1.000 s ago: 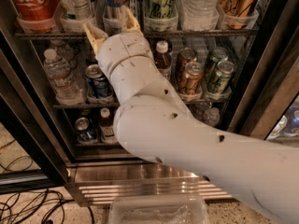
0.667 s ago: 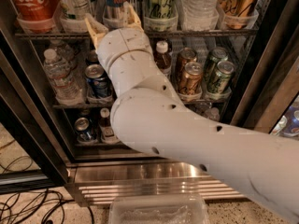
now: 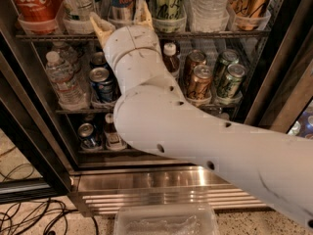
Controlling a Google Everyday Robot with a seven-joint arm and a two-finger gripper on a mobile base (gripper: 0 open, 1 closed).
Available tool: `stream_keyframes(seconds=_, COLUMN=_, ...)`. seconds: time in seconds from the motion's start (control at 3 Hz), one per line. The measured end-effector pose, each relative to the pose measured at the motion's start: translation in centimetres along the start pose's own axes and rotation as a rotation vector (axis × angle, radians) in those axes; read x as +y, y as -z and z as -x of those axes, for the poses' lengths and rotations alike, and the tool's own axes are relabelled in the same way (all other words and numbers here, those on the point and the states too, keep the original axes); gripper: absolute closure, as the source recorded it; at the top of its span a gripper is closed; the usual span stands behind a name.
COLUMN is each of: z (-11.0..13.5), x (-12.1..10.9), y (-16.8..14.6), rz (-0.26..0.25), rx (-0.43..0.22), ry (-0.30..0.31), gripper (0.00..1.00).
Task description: Pick redbull can from top shelf of fridge
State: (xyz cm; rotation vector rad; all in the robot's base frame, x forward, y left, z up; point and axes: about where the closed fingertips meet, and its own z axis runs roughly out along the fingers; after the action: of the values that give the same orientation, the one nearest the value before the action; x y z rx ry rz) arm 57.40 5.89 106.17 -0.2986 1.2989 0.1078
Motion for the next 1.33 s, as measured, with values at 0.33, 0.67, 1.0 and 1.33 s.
stream_keyframes(seconds=0.33, z=-0.1, x=-0.6, y=-0.5, rz=-0.014, rx=0.006, ry=0.014, gripper=0.33)
stream_keyframes(seconds=0.67, z=-0.1, x=-1.3, y=-1.2, rz=-0.024, rx=0.009, ry=0.031, gripper=0.33)
stream_keyframes(seconds=1.0, z=-0.1, x=-1.8, y=-1.9, rz=-0.027, rx=0.012, ry=0.047, gripper=0.33)
stream_keyframes(seconds=1.33, z=-0.4, x=-2.1, y=-2.6, rz=-0.026, rx=0.021, ry=0.056, gripper=0.34)
